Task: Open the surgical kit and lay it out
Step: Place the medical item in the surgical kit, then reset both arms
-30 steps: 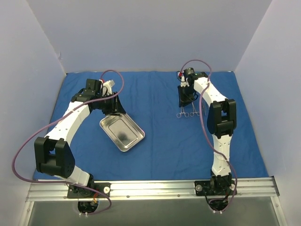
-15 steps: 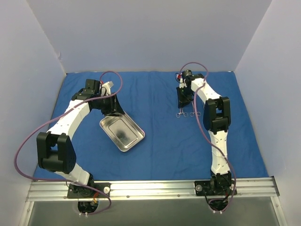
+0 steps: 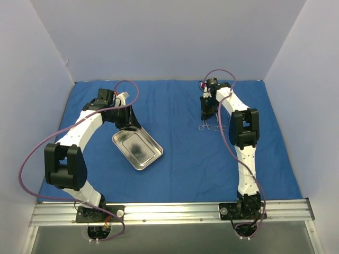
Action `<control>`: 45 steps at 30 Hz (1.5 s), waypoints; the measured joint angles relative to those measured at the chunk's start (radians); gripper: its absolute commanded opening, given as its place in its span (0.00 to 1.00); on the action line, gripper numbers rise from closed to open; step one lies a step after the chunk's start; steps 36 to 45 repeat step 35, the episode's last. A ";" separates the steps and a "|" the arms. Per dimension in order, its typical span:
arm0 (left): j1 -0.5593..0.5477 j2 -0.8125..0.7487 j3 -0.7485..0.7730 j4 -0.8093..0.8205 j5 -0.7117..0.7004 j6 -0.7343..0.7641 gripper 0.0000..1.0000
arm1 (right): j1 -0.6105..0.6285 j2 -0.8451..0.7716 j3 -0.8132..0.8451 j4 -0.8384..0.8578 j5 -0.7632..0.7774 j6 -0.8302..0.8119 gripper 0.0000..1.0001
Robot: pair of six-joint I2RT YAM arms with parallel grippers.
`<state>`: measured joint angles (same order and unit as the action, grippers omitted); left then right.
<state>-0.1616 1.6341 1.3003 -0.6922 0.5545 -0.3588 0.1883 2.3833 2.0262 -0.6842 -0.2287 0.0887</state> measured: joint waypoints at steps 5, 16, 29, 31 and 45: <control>0.001 0.000 0.000 0.000 0.001 0.000 0.53 | 0.000 0.005 0.003 0.000 0.002 0.011 0.30; 0.002 -0.001 0.007 -0.005 0.003 0.000 0.54 | 0.001 0.005 0.055 -0.015 0.024 0.041 0.57; 0.002 -0.199 -0.088 -0.004 0.005 -0.105 0.94 | 0.092 -0.730 -0.602 0.187 0.083 0.235 1.00; 0.002 -0.248 -0.122 -0.008 0.003 -0.137 0.94 | 0.134 -0.897 -0.776 0.264 0.060 0.303 1.00; 0.002 -0.339 -0.201 0.002 -0.005 -0.214 0.94 | 0.208 -1.128 -1.059 0.359 0.008 0.415 1.00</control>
